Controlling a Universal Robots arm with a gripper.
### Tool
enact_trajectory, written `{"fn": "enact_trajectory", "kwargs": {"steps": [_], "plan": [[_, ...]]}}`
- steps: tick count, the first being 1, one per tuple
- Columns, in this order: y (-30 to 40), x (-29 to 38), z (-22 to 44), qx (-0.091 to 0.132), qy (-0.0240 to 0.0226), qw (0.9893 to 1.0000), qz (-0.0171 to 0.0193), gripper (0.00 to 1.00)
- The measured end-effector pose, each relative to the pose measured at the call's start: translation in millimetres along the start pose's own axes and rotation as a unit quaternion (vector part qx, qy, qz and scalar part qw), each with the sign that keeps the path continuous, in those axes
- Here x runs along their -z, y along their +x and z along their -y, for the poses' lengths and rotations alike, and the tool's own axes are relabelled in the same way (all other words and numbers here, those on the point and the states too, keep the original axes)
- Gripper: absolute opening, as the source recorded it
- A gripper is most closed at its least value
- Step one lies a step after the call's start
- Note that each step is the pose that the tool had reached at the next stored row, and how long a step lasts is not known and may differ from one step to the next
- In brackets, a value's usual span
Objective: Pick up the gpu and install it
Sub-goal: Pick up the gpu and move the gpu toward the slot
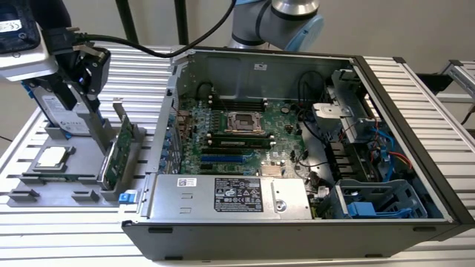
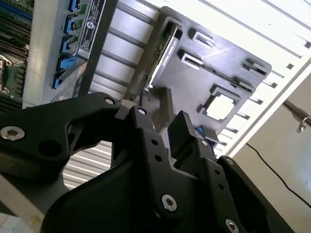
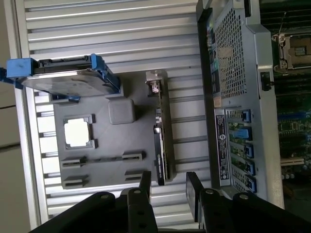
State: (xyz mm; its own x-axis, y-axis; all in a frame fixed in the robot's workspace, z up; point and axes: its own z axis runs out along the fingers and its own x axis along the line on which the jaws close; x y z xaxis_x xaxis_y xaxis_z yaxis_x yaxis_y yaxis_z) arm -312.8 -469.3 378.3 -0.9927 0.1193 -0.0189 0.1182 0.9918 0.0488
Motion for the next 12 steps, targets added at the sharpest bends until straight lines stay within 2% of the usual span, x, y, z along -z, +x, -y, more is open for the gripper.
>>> {"fn": "enact_trajectory", "kwargs": {"steps": [12], "plan": [[0.1, -5.4, 0.3, 0.000, 0.0000, 1.0000, 0.0000, 1.00]]}}
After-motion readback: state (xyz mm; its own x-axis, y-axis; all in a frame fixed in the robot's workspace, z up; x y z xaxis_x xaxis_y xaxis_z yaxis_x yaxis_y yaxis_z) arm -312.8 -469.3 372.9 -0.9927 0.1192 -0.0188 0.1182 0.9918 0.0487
